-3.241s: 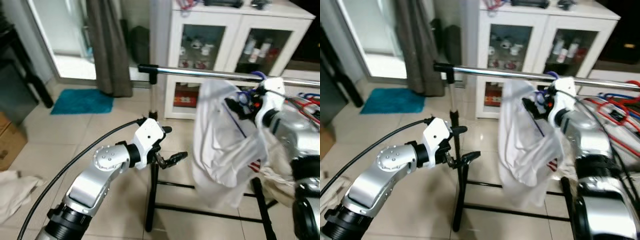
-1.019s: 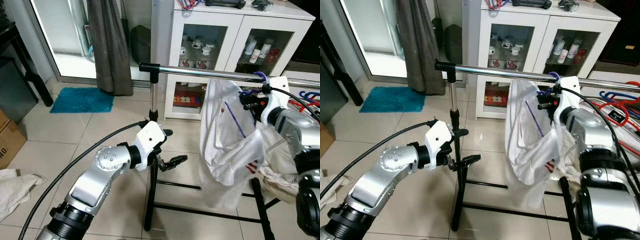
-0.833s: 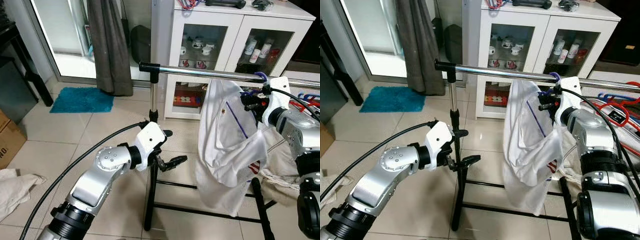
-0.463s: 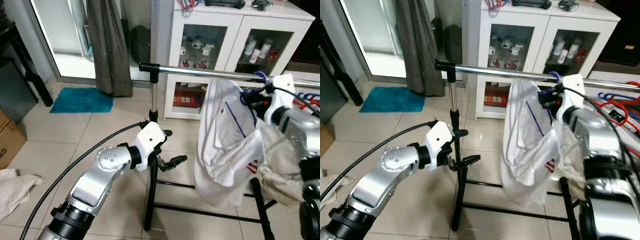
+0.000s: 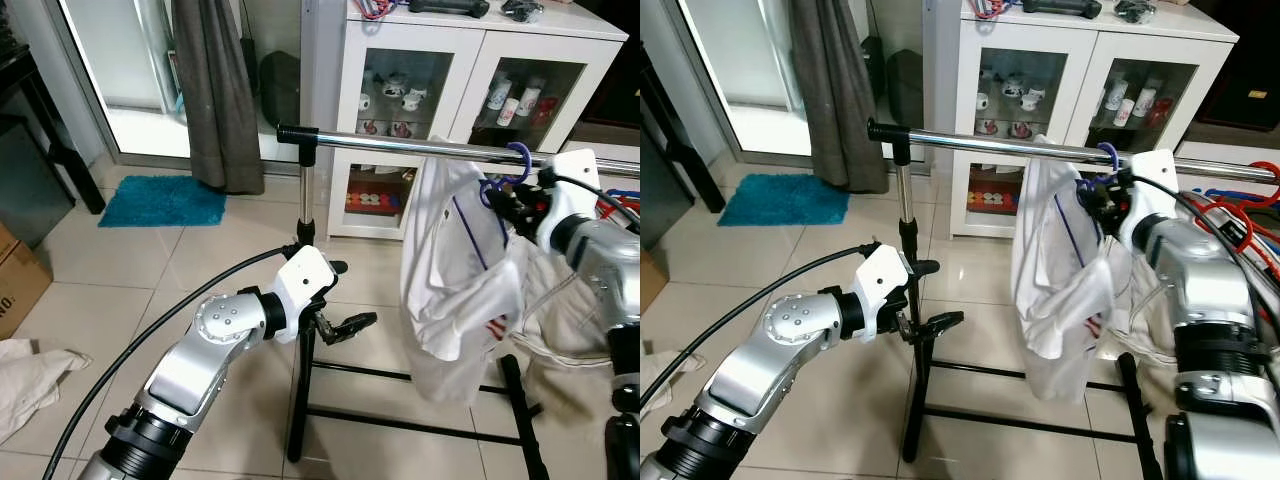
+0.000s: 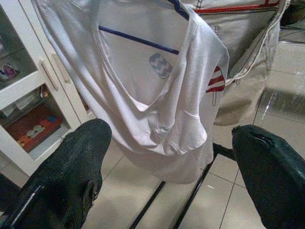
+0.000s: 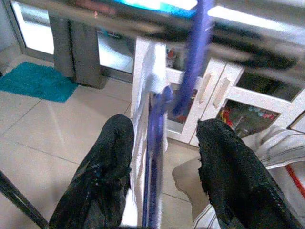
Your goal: Hang hanger
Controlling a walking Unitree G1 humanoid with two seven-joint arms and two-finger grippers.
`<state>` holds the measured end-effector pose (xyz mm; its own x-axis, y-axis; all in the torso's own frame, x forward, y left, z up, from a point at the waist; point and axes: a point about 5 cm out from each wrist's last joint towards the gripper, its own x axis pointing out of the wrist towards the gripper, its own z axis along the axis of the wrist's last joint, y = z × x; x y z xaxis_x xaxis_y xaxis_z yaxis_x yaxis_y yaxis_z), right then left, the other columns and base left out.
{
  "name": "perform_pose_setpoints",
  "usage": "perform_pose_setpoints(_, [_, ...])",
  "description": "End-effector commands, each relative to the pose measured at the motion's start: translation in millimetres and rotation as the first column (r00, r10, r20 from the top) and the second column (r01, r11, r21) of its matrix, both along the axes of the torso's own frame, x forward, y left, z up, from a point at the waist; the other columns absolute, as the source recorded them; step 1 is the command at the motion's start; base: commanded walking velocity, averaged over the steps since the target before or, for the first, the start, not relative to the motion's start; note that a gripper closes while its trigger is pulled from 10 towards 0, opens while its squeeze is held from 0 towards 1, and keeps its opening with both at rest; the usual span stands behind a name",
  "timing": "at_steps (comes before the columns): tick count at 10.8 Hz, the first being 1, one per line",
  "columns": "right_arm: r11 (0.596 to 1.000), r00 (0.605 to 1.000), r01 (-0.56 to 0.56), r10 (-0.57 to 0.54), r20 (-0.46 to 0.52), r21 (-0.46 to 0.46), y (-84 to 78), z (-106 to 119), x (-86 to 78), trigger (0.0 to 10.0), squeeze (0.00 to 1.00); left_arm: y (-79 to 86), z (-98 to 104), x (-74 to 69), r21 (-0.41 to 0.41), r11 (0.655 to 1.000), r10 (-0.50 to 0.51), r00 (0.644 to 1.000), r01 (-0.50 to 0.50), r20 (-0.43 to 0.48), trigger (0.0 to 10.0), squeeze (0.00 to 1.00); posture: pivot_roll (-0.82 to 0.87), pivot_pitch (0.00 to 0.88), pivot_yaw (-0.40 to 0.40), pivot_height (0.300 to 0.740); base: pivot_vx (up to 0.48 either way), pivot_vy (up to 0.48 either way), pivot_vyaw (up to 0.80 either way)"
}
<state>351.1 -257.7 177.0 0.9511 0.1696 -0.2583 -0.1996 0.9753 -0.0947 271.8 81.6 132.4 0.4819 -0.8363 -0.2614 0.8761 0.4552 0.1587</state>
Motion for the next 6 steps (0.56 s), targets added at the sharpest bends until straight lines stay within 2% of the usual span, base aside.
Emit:
perform_pose_setpoints(1, [1.000, 1.000, 0.018, -0.018, 0.010, -0.014, 1.2, 2.1, 4.3, 10.0, 0.00, -1.5, 1.4, 1.4, 0.009, 1.000, -0.008, 1.000, 0.008, 0.012, 10.0, 0.00, 0.00, 0.000, -0.039, 0.740, 0.000, 0.000, 0.00])
perform_pose_setpoints(5, [0.998, 0.998, 0.053, -0.052, 0.033, -0.019, 4.5, 5.7, 14.0, 10.0, 0.00, 0.7, 2.0, 2.1, 0.015, 1.000, 0.000, 1.000, 0.000, 0.014, 10.0, 0.00, 0.01, 0.000, -0.047, 0.740, 0.000, 0.000, 0.00])
perform_pose_setpoints(6, [0.999, 0.999, 0.047, -0.047, 0.024, -0.009, 5.3, 4.2, 14.5, 2.4, 0.00, 1.3, 2.0, 2.0, 0.017, 1.000, 0.000, 1.000, -0.001, 0.014, 10.0, 0.00, 0.01, 0.000, -0.047, 0.740, 0.000, 0.000, 0.00])
